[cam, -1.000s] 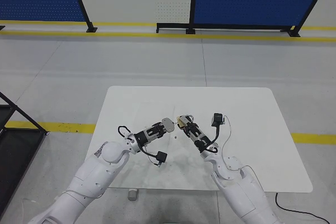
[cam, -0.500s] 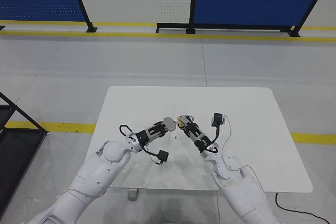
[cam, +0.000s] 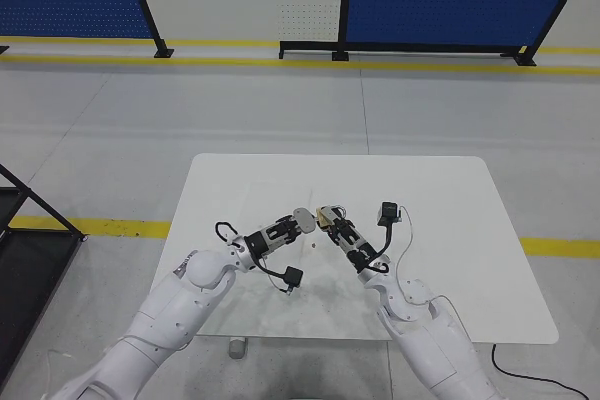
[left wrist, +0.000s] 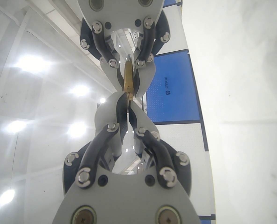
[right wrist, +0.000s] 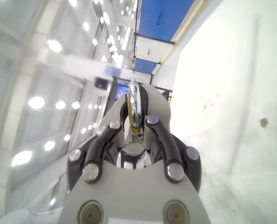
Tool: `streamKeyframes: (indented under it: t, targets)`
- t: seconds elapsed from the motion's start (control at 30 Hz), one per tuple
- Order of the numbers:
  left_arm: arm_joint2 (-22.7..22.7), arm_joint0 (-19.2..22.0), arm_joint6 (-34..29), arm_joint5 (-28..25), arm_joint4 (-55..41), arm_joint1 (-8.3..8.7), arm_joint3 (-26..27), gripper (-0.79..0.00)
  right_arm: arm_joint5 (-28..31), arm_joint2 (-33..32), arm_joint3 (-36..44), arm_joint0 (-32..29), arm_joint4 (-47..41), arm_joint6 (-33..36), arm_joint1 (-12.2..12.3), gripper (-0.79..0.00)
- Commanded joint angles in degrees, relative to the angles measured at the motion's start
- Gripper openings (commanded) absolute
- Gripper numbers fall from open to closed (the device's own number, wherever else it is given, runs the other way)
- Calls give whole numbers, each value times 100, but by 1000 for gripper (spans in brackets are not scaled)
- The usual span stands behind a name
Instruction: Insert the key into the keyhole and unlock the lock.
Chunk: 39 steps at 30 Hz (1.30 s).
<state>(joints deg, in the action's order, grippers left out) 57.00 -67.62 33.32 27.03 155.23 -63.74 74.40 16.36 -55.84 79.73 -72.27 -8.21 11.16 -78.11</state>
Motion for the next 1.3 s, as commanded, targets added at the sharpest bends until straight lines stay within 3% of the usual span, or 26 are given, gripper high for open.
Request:
streamKeyframes:
  t: [0.0, 0.27, 0.3, 0.37, 0.7, 0.83, 0.97, 1.07, 1.2, 1.27]
  targets:
    - [-1, 4, 3, 10, 3, -6, -11, -785, 0, 0, 0, 0, 0, 0, 0, -785]
    - [5, 14, 30, -15, -14, -26, -32, -785, 0, 0, 0, 0, 0, 0, 0, -785]
    - [6, 14, 34, -15, -20, -28, -32, -551, 0, 0, 0, 0, 0, 0, 0, -785]
    - [8, 15, 87, -30, 18, -26, -32, 0, 0, 0, 0, 0, 0, 0, 0, -785]
    - [289, -143, 274, -28, -156, 37, 175, 0, 0, 0, 0, 0, 0, 0, 0, -785]
    - [542, -270, 607, -383, -614, 103, 380, 0, 0, 0, 0, 0, 0, 0, 0, -785]
    - [861, -406, 978, -1360, -1344, 186, 623, 0, 0, 0, 0, 0, 0, 0, 0, -785]
    - [1058, -386, 1170, -2947, -2096, 246, 636, 0, 0, 0, 0, 0, 0, 0, 0, -785]
    - [1177, -237, 1409, -4383, -2821, 284, 417, 0, 0, 0, 0, 0, 0, 0, 0, -785]
    - [1185, -222, 1373, -4468, -2848, 287, 366, 0, 0, 0, 0, 0, 0, 0, 0, -785]
